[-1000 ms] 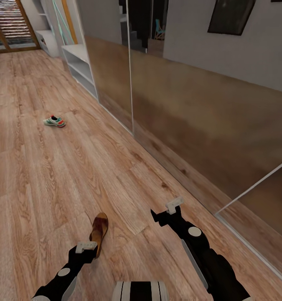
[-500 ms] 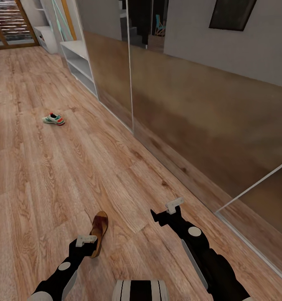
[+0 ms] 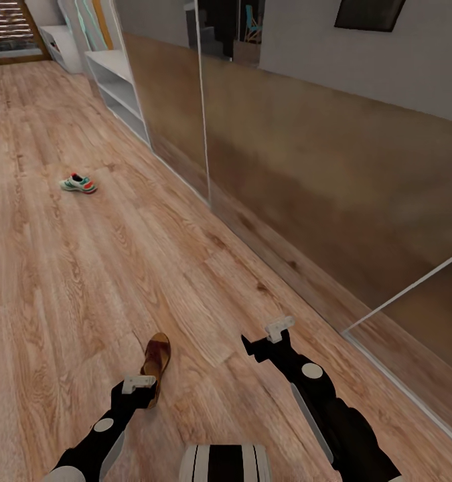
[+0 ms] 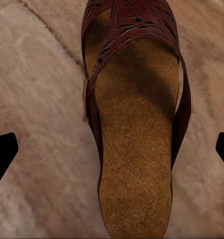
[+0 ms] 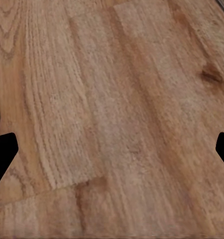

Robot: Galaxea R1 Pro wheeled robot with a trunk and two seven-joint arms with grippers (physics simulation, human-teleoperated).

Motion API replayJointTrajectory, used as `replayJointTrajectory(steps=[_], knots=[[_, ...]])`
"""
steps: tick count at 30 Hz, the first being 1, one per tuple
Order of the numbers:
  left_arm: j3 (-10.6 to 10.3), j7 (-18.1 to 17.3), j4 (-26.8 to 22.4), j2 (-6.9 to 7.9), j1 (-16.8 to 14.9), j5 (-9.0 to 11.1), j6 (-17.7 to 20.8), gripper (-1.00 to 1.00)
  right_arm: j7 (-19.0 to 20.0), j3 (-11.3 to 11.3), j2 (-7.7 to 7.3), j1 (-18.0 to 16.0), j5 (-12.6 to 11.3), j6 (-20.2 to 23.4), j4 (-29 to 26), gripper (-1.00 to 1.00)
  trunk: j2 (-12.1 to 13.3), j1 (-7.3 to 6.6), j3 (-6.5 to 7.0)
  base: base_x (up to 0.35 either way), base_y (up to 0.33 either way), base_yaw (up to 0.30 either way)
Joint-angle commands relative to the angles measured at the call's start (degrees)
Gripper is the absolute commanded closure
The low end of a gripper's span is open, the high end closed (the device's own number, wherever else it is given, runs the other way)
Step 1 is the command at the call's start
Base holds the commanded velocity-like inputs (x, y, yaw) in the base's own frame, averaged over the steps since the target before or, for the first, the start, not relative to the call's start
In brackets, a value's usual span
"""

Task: Pick up the two gym shoes and the two sandals from the corridor floor and place them onto the hallstand (shoe rack) in the corridor, making sure they are on the rack and not on the floor. Arrange them so the two gym shoes are next to each other and the two sandals are next to each other.

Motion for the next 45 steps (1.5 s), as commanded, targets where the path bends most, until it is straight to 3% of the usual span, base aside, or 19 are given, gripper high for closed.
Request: replayJointTrajectory(steps=[1,10,23,32,45], knots=[[0.48,-0.27,0.02,-0.04,-0.02,-0.55,-0.22,-1.00,0.10,0.04,-0.03,-0.04,0.01,0.30,-0.06,-1.00,-0.03,0.01,-0.27,0.000,0.000,-0.206],[0.56,-0.27,0.01,0.06,0.12,-0.55,-0.31,-1.00,0.10,0.07,0.04,-0.04,-0.01,0.34,-0.06,-1.00,-0.03,0.01,-0.29,0.000,0.000,-0.118],[0.70,-0.27,-0.04,0.12,0.19,-0.55,-0.31,-1.00,0.10,0.07,0.05,-0.04,-0.02,0.35,-0.12,-1.00,-0.20,0.35,-3.90,0.000,0.000,-0.004],[0.99,-0.27,-0.07,0.21,0.29,-0.50,-0.48,-1.00,0.10,0.07,0.05,-0.04,-0.02,0.37,-0.12,-1.00,-0.22,0.37,-4.55,0.000,0.000,0.000],[1.09,-0.27,0.10,0.22,0.50,-0.46,-4.78,-1.00,0.10,0.07,0.05,-0.04,-0.02,0.34,-0.12,-1.00,-0.39,0.71,-7.98,0.000,0.000,0.000]])
